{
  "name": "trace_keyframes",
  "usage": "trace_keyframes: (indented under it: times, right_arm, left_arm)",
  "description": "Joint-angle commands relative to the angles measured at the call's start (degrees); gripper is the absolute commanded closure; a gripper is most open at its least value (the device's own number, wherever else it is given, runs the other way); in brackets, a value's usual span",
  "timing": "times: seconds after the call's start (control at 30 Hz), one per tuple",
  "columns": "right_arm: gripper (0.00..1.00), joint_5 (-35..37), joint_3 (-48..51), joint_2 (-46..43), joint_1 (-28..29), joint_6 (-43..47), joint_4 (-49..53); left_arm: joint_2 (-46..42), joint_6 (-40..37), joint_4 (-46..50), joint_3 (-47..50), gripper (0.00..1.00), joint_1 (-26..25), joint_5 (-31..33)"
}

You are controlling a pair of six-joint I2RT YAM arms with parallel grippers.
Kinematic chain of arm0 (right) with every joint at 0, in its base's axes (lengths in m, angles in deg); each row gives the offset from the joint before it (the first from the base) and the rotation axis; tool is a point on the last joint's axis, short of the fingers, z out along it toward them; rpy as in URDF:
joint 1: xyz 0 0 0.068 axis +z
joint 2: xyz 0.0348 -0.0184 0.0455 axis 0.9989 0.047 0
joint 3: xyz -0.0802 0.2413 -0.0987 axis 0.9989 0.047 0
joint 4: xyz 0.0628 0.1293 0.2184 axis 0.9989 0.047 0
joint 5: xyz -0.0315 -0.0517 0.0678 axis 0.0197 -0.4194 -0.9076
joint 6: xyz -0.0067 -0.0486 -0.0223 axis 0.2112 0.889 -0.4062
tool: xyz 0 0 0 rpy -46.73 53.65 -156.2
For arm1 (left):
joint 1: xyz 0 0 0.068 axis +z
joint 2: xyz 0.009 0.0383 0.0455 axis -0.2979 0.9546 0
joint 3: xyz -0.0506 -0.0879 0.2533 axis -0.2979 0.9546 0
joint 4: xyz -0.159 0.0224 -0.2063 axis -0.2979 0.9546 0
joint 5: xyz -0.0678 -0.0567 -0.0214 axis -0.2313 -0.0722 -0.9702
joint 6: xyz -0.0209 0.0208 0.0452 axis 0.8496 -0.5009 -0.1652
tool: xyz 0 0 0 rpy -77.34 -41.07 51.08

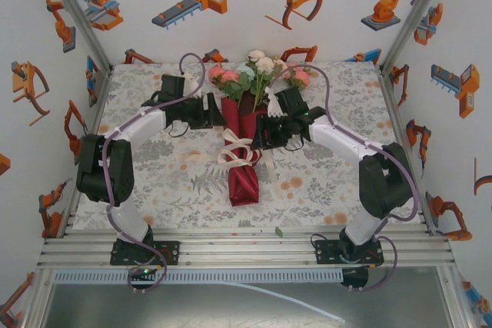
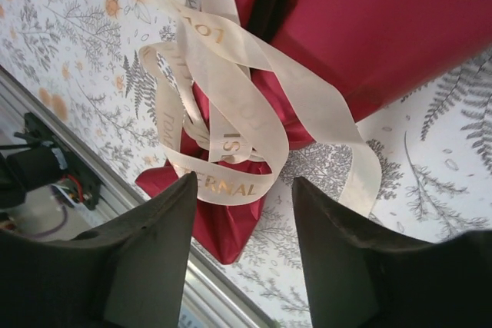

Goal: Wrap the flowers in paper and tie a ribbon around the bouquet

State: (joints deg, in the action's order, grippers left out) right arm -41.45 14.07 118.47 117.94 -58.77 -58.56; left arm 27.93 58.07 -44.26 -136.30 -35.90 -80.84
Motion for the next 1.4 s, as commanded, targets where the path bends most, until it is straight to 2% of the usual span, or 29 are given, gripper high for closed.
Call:
trace_keyframes:
  times: [0.0, 0.17, 0.27, 0.33, 0.5, 0.53, 0.57, 0.8, 1.0, 1.13, 1.23, 1.37]
  right_arm:
    - [0.55, -0.58, 0.01, 0.87, 0.49, -1.48, 1.46]
    - [0.55, -0.7, -0.56, 1.77, 0.52, -0.76, 3.23]
    - [0.59, -0.85, -0.44, 2.92, 0.83, -0.98, 2.44]
    - [0.66, -0.75, -1.16, 3.75, 1.18, -0.55, 2.82]
    - [0.94, 1.72, -2.87, 1.98, 1.27, 1.51, 3.41]
    - [0.99, 1.61, -3.2, 1.51, 1.27, 1.31, 3.17]
    - [1.0, 1.44, -3.58, 0.88, 1.27, 1.09, 2.99]
    - [1.0, -1.36, -7.23, -0.57, 1.27, -3.14, -1.55]
    - [1.0, 5.7, -14.59, 5.74, 0.84, -3.62, -3.24]
    - [1.0, 6.18, -18.81, 11.36, 0.66, -4.64, -3.74]
    - [1.0, 5.11, -18.91, 13.28, 0.66, -6.52, -5.7]
    - [1.0, 5.7, -18.08, 14.18, 0.66, -7.7, -6.87]
  left_arm:
    - [2.34, 2.53, 0.51, -0.98, 0.36, -0.7, -2.86]
    - [5.29, 0.81, 4.24, -3.4, 0.43, -2.22, -4.03]
    - [5.52, 0.29, 4.86, -3.49, 0.5, -2.6, -4.01]
    - [5.6, -0.09, 5.77, -3.65, 0.63, -2.54, -3.22]
    - [3.16, 0.67, 3.39, -2.26, 0.99, -1.47, -2.26]
    - [2.55, 1.34, 2.51, -1.91, 1.0, -1.13, -2.58]
    - [2.08, 2.44, 1.3, -1.47, 1.0, -0.9, -2.71]
    - [0.05, 4.71, 1.12, -0.24, 1.0, -0.99, 0.37]
    - [-3.37, 7.49, 3.97, 0.45, 1.0, -0.66, 4.12]
    - [-8.9, 8.09, 8.38, 1.27, 1.0, -0.78, 6.59]
    - [-13.48, 10.93, 12.53, 3.17, 1.0, -2.2, 10.54]
    - [-16.76, 16.92, 15.19, 5.11, 1.0, -7.7, 15.49]
